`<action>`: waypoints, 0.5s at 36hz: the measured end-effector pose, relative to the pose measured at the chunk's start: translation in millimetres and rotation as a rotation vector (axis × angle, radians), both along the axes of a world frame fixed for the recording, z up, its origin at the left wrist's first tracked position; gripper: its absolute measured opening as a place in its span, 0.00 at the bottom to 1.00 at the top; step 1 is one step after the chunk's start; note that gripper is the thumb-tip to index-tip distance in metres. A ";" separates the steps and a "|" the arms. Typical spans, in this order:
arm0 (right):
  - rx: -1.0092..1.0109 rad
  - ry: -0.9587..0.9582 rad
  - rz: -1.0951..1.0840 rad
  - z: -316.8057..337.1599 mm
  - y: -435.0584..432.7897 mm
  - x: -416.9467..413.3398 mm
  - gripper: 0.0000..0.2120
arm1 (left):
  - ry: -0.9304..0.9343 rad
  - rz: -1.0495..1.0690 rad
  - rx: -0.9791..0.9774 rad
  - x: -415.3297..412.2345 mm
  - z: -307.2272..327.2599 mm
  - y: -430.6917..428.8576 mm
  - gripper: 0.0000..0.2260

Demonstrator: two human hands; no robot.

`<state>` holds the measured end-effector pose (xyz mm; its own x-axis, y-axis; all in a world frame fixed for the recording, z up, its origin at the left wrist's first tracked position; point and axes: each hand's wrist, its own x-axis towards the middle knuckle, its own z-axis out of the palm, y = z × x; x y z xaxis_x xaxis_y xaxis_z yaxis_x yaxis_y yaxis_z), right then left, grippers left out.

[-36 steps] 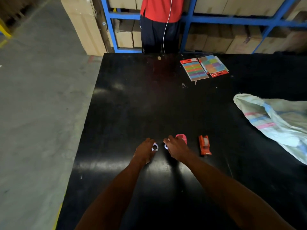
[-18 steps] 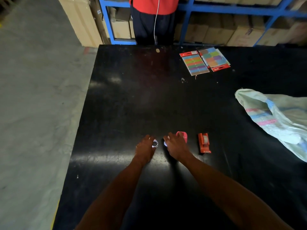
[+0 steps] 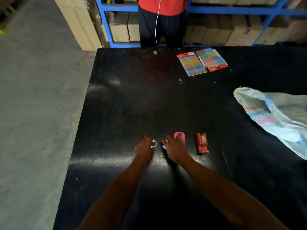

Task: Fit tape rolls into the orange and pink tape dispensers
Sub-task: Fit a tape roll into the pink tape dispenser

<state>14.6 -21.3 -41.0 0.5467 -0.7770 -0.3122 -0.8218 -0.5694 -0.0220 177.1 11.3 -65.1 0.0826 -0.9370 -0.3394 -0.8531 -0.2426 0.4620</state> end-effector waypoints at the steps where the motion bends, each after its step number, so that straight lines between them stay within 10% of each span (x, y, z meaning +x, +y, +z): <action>1: 0.000 -0.004 -0.002 0.5 0.1 -0.2 0.22 | 0.002 0.001 0.000 -0.2 0.1 0.1 0.18; 18: -0.022 -0.003 -0.029 -0.1 -2.1 1.7 0.17 | 0.022 0.007 0.008 -3.9 -0.1 -1.8 0.17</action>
